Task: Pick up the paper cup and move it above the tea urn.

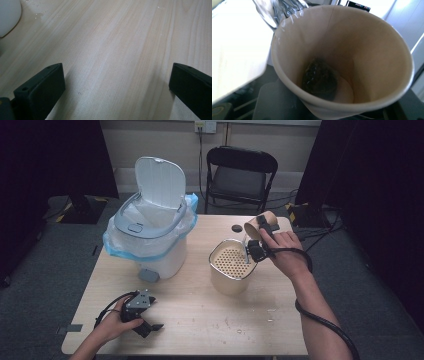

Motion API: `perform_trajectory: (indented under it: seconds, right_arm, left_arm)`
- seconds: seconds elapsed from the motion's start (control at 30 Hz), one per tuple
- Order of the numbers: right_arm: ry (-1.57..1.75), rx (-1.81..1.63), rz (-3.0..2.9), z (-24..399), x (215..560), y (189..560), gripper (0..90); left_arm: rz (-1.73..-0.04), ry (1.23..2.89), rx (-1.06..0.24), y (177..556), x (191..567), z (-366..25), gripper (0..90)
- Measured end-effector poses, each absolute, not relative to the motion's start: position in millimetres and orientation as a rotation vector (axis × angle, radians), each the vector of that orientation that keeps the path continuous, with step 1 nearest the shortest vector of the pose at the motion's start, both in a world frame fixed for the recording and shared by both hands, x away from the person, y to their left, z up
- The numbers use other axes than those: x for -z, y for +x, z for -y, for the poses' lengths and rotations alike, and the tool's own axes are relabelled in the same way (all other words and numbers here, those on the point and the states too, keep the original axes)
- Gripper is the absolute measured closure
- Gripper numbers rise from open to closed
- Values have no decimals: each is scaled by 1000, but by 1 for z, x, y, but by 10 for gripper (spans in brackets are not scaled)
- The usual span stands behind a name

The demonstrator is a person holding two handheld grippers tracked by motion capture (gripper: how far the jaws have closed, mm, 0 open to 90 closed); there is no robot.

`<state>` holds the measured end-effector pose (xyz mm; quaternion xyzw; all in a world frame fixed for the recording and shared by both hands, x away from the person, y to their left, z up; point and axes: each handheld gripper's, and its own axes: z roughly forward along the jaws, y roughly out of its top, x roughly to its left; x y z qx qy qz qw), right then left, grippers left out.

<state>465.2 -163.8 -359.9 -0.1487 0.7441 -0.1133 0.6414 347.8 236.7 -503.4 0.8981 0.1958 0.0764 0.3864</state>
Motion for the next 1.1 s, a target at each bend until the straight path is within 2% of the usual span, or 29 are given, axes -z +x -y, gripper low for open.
perform_trajectory:
  seconds: [0.5, 1.1]
  right_arm:
    - [-476, 388, -1555, 159, 360, 460, 407]
    - [-530, 372, -1623, 155, 363, 457, 402]
  left_arm:
    - [-500, 2290, -197, 348, 503, -237, 0]
    - [-499, 2287, -195, 348, 503, -237, 0]
